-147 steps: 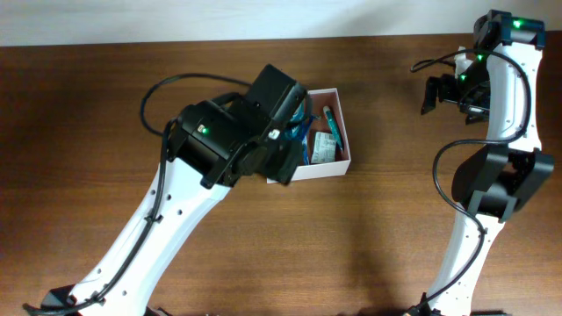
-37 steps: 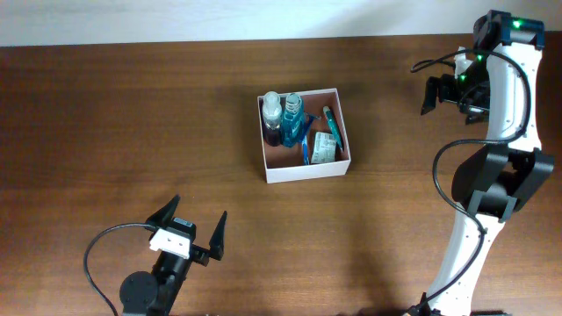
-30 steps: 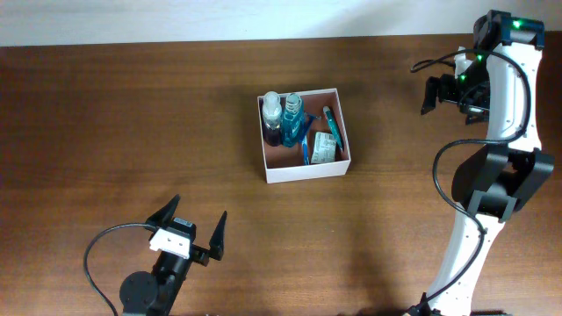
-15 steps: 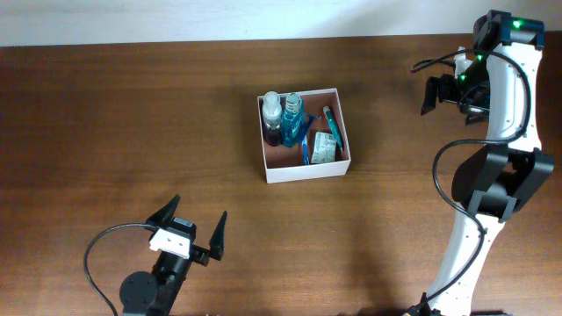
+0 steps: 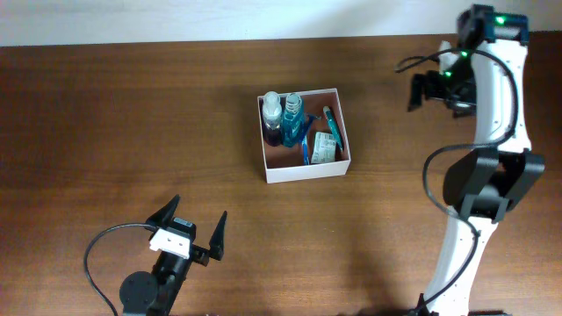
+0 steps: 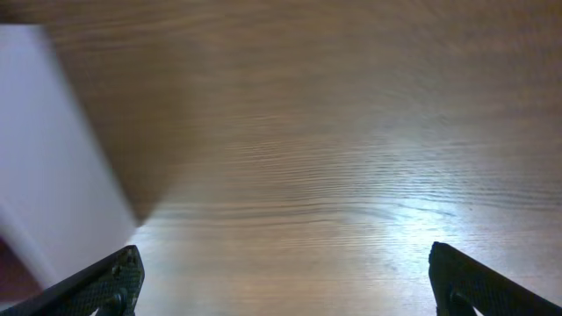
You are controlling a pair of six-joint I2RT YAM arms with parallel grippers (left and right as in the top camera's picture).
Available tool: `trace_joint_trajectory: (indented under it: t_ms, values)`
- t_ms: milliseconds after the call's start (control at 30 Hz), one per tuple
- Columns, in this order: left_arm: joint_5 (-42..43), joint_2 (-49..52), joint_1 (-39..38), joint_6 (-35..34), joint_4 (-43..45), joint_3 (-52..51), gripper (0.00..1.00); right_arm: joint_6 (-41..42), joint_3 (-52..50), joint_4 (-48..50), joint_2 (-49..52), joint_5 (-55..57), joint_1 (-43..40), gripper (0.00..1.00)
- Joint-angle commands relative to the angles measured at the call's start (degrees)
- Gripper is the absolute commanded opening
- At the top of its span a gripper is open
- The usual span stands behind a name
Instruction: Pack container
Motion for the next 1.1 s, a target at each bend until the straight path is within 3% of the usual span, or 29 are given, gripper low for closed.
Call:
trace_joint_trajectory:
  t_ms: [0, 267, 400, 533, 700, 1067]
  values:
    - [-0.6, -0.6, 0.2, 0.7, -0.6, -0.1, 0.99, 0.2, 0.3, 0.0, -9.4, 0.3, 5.7, 0.99]
    - [-0.6, -0.6, 0.2, 0.7, -0.6, -0.1, 0.99, 0.2, 0.0, 0.0, -21.6, 0.3, 16.3, 0.99]
    - [-0.6, -0.6, 0.2, 0.7, -0.6, -0.1, 0.99, 0.1, -6.2, 0.0, -28.8, 0.3, 18.1, 0.99]
    - [-0.5, -0.6, 0.2, 0.7, -0.6, -0.1, 0.99, 0.0, -18.4, 5.7, -38.5, 2.8, 17.1, 0.99]
    - [-0.6, -0.6, 0.2, 0.7, -0.6, -0.1, 0.99, 0.0, -37.1, 22.6, -53.4, 2.6, 16.9, 0.99]
    - [-0.6, -0.6, 0.2, 0.7, -0.6, -0.1, 0.99, 0.0, -89.9, 57.8, -90.4, 2.6, 16.9, 0.99]
